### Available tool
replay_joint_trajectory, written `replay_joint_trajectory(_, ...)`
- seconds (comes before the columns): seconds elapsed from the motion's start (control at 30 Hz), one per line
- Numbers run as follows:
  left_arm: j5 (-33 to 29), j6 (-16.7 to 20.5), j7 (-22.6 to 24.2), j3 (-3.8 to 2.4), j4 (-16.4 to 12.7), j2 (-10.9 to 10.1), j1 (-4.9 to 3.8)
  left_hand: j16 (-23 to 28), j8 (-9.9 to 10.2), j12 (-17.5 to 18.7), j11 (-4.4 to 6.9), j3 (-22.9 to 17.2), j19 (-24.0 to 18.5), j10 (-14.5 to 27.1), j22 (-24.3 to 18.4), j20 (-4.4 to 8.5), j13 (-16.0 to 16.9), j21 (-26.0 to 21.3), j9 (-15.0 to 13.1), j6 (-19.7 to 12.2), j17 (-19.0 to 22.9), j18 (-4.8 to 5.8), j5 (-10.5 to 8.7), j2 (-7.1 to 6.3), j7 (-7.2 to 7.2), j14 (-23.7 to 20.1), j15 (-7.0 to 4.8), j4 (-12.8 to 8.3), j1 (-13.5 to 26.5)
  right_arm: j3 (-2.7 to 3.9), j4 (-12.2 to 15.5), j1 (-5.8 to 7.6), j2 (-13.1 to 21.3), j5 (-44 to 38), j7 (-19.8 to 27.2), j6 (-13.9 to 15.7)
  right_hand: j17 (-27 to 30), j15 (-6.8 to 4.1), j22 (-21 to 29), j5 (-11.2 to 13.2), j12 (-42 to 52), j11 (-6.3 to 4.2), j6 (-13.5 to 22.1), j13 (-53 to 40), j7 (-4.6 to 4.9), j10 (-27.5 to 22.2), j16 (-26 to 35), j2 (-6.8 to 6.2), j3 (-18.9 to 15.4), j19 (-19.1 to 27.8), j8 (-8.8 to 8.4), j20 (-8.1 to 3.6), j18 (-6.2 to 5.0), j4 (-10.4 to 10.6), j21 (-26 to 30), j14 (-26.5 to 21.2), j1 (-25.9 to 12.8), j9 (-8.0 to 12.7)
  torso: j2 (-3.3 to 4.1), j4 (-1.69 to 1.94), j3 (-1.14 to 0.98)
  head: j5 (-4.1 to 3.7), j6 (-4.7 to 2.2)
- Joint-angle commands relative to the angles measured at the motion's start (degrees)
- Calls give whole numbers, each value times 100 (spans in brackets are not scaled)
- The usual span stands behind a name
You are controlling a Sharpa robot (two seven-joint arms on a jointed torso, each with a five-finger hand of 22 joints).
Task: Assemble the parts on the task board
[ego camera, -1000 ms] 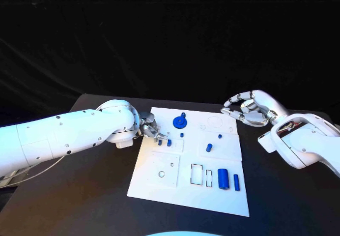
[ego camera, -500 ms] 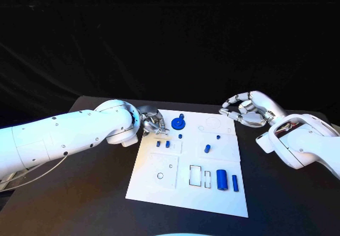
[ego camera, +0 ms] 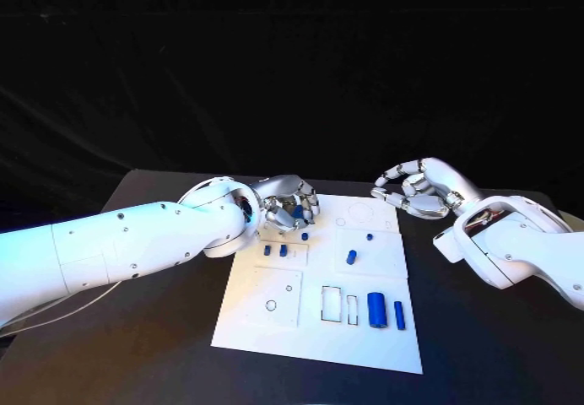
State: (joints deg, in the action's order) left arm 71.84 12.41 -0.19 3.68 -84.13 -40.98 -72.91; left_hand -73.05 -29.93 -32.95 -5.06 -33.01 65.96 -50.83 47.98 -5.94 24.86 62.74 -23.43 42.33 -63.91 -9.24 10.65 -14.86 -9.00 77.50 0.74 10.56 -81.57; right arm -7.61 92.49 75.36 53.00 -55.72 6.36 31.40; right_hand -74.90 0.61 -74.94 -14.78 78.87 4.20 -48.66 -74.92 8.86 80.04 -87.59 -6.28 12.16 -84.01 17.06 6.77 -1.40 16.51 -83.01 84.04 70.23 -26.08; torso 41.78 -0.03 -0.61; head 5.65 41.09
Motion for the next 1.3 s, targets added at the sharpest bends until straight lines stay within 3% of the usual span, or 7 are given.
replay_joint_trajectory(0.03, 920, -216, 168, 3, 95, 90, 3, -77, 49, 143, -23, 59, 101, 85, 113, -26, -138, 95, 55, 44, -15, 84, -17, -109, 9, 43, 38, 38, 12, -1, 2, -6, -6, 24, 28, -42, -836, -43, -1023, -41, -31, 3, 55, -339, 6, -43, 32, 3, -45, -72, 23, -41, -67, 5, 48, 421, 73, -8, -1, 6, -3, 7, 9)
replay_joint_trajectory(0.23, 1398, -625, -24, 10, 243, 212, 5, -184, 121, 356, -47, 164, 192, 194, 263, -46, -361, 205, 135, 68, -36, 110, -24, -166, 41, 94, 56, 48, 49, -1, 1, -6, -10, 30, 32, -44, -755, -44, -980, -62, -136, 3, 60, -236, 7, -130, 68, 4, -58, -26, 25, -42, -85, 8, 116, 400, 79, -7, 4, -8, -4, 12, -5)
replay_joint_trajectory(0.47, 1665, -918, -171, 19, 418, 342, 7, -384, 203, 494, -50, 550, 348, 213, 550, -64, -583, 407, 232, 108, -150, 163, -10, -143, 68, 184, 59, 73, 81, -1, 3, -7, -18, 32, 37, -42, -743, -44, -980, -68, -151, 2, 62, -223, 6, -140, 75, 7, -61, -26, 26, -43, -85, 10, 118, 396, 80, -7, 2, 6, 1, 5, -7)
replay_joint_trajectory(0.8, 1789, -1069, -269, 45, 677, 511, 30, -506, 298, 543, 10, 556, 512, 87, 810, -9, -723, 605, 316, 143, -208, 205, 9, -114, 129, 262, -10, 109, -9, -1, 4, -10, -32, 33, 44, -34, -726, -45, -968, -73, -161, 2, 64, -214, 6, -146, 83, 11, -64, -14, 26, -43, -89, 11, 136, 391, 80, -7, -1, 8, 1, -3, -1)
replay_joint_trajectory(1.3, 1801, -1001, -248, 53, 793, 612, 165, -650, 349, 591, 35, 285, 704, -155, 1143, 13, -891, 853, 388, 348, -306, 268, 11, -47, 136, 375, -23, 81, -193, -1, 9, -16, -35, 33, 48, -37, -726, -45, -968, -73, -161, 2, 64, -214, 6, -146, 83, 11, -64, -14, 26, -43, -89, 11, 136, 391, 80, -7, 1, 0, -4, -5, 3)
